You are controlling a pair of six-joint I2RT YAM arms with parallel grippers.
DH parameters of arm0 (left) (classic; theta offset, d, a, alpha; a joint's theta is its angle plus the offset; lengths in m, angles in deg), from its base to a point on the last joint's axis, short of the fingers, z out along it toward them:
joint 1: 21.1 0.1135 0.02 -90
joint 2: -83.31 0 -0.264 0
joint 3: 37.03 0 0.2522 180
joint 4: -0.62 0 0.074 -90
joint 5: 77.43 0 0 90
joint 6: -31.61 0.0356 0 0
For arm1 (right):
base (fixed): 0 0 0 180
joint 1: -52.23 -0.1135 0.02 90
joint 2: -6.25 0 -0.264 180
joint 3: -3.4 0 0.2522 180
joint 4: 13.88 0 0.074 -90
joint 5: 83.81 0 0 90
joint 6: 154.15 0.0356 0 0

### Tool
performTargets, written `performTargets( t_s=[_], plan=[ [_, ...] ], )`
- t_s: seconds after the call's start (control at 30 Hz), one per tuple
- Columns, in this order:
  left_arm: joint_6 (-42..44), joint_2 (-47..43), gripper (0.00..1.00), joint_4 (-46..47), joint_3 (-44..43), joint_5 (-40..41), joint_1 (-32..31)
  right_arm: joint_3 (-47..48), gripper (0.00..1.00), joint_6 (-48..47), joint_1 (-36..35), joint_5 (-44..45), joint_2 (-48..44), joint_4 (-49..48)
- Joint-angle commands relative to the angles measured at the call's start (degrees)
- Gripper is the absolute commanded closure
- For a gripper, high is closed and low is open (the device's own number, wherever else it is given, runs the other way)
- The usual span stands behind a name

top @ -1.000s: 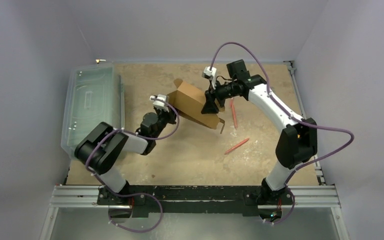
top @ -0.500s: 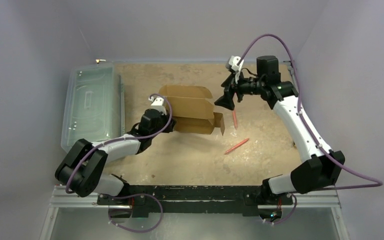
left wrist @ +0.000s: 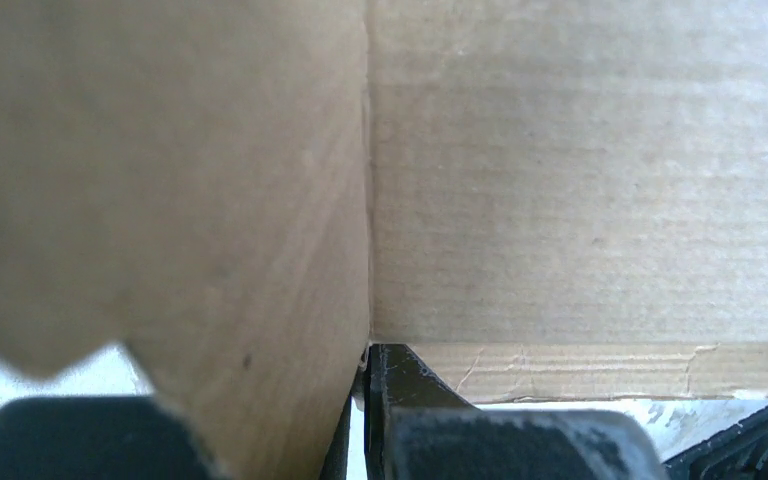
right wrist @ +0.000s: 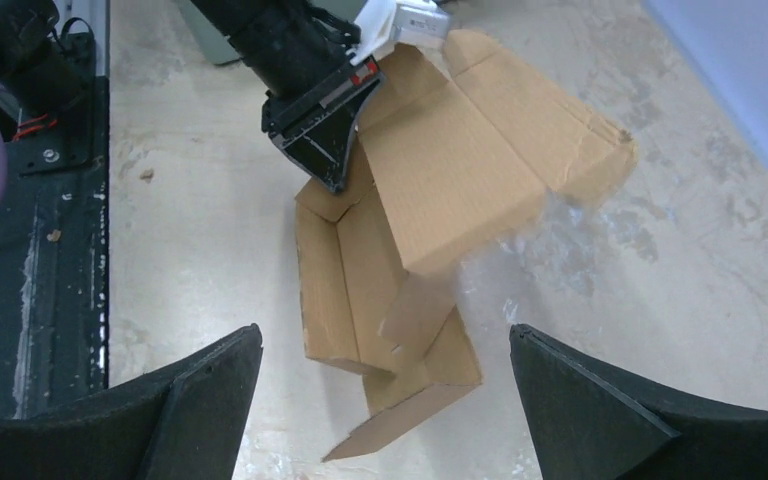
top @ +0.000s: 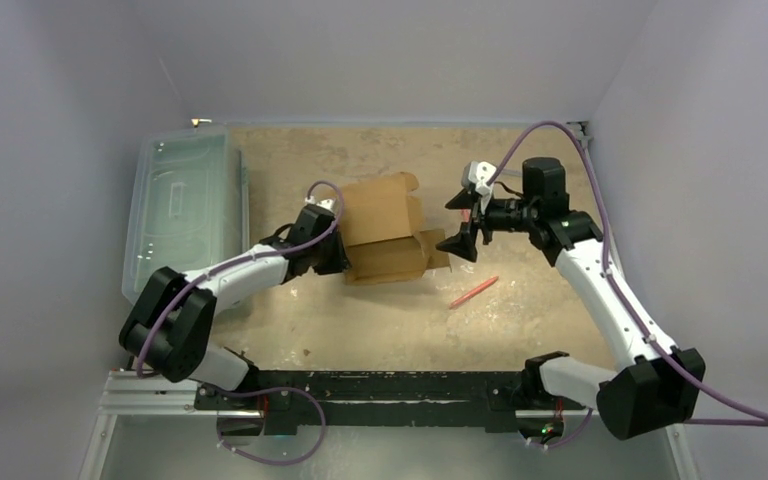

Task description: Fold the paper box

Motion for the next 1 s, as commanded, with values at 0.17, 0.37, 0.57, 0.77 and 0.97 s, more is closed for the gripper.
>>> performTargets(
  t_s=[0.17,0.37,0.57,0.77,0.97],
  plan=[
    [1.0,9.4,1.0,-14.0,-8.5,-7.0,0.2,-11.3,0.01,5.2,3.1,0.9,-7.1,-15.7],
    [3.7,13.1,1.0,-19.2,-14.7,-5.3,0.2,-18.7,0.1,27.0,10.7,2.2,-7.8,-32.9],
    [6.4,15.5,1.0,-23.8,-18.4,-1.3,0.2,-22.9,0.37,33.8,12.1,9.5,-6.8,-40.5],
    [7.8,18.1,1.0,-25.3,-21.0,-1.7,0.2,-25.5,0.66,38.0,12.1,14.9,-2.9,-45.2],
    [7.6,18.0,1.0,-24.5,-21.3,-1.5,0.2,-24.4,0.96,37.0,12.6,21.4,2.8,-41.5]
  ],
)
